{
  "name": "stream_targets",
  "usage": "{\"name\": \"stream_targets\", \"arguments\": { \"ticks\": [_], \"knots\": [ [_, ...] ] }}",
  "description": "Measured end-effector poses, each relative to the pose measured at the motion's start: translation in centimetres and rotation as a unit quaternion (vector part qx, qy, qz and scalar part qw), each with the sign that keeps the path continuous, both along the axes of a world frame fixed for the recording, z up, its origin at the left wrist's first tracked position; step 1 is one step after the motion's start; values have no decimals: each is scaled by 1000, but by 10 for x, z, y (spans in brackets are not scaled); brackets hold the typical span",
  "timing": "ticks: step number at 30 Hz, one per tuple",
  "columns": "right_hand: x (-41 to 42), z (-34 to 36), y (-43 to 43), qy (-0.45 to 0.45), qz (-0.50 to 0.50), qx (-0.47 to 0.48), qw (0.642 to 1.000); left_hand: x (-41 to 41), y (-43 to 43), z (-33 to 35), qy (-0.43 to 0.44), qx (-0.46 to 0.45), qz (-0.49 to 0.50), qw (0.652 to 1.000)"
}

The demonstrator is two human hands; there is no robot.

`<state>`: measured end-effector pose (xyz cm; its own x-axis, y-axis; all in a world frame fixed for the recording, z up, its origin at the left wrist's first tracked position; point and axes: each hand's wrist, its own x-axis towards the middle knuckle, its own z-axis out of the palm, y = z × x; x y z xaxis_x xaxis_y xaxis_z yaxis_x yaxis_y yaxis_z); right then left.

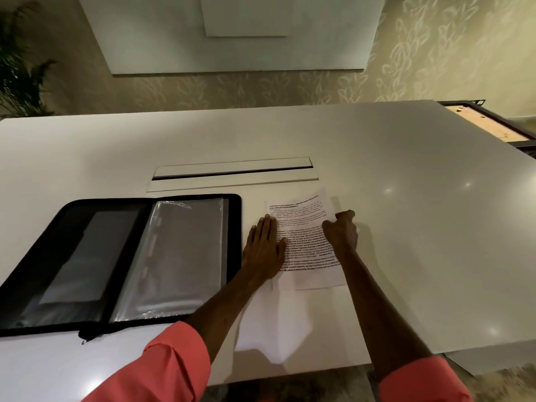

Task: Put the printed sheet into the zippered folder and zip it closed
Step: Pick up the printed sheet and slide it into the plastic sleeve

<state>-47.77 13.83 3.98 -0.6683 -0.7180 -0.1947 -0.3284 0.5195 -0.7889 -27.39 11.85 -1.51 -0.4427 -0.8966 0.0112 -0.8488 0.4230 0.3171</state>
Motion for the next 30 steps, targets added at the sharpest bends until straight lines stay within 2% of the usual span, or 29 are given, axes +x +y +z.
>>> {"name": "stream_targets", "arguments": {
  "ticks": [2, 4, 6, 7, 9, 10, 11, 16, 20, 24, 30],
  "knots": [
    [-2, 1, 3, -23, 2, -29, 999, 1, -2, 0, 12, 1, -5, 1000],
    [-6, 0, 7, -56, 18, -94, 994, 1, -4, 3, 64, 10, 0, 998],
    [-9, 4, 11, -73, 38, -152, 985, -2, -8, 12, 204, 58, 53, 976],
    [-10, 8, 12, -79, 48, -177, 980, -6, -11, 21, 306, 109, 92, 941],
    [-10, 18, 13, -96, 69, -230, 966, -12, -23, 42, 510, 224, 147, 817],
    [-9, 23, 13, -107, 75, -256, 958, -14, -29, 54, 571, 271, 155, 759],
    [-8, 29, 13, -119, 79, -279, 950, -14, -34, 64, 599, 293, 147, 730],
    [-6, 56, 8, -180, 98, -364, 909, -20, -43, 108, 640, 207, 63, 738],
    [0, 69, 3, -147, 86, -434, 885, -27, -38, 132, 652, 120, -8, 749],
    [5, 64, 1, -129, 88, -490, 858, -26, -28, 130, 631, 85, -23, 770],
    [18, 18, 13, -140, 43, -433, 889, -18, -10, 81, 573, 134, 22, 808]
  ]
}}
